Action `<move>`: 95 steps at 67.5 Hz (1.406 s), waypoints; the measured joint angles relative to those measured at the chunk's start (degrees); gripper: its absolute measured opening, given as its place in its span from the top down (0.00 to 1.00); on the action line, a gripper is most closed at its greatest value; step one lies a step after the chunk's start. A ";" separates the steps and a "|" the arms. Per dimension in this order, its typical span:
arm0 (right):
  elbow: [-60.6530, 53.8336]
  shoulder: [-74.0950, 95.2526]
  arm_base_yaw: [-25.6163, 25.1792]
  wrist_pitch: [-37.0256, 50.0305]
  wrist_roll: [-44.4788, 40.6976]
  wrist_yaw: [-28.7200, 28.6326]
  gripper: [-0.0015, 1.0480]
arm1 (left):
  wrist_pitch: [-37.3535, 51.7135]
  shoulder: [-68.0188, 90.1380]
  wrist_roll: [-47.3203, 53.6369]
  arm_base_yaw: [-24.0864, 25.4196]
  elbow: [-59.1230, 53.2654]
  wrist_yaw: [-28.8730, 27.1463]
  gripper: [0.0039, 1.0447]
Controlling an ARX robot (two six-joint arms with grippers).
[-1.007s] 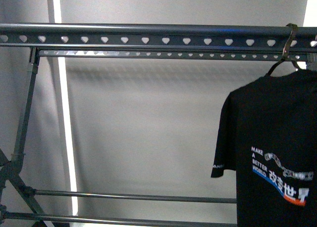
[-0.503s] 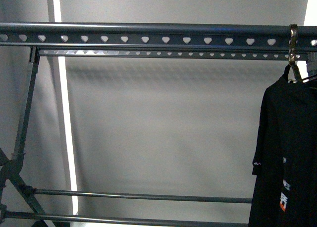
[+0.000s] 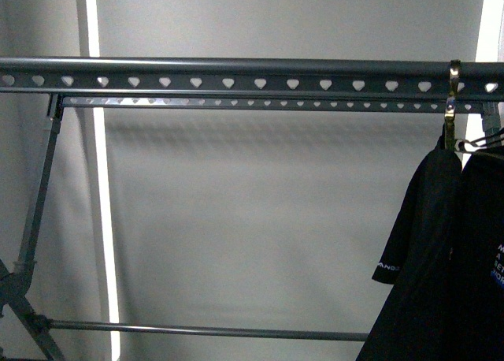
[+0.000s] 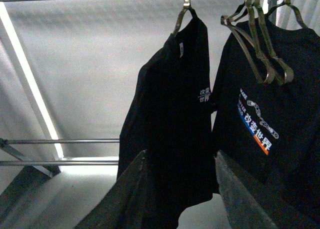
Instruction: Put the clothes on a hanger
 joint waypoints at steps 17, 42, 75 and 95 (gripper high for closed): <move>-6.82 -4.11 0.07 2.40 -0.66 -0.04 0.97 | -10.88 -10.49 0.00 0.00 0.00 -0.04 0.97; -12.68 -8.26 0.07 4.11 -0.68 -0.02 0.98 | -10.93 -10.64 0.00 0.00 0.00 -0.04 0.97; -17.18 -12.37 0.07 4.90 -0.68 -0.07 0.98 | -10.93 -10.64 0.00 0.00 0.00 -0.07 0.97; -17.49 -12.50 0.07 4.90 -0.79 -0.02 0.96 | -10.93 -10.67 0.00 0.00 0.00 -0.04 0.93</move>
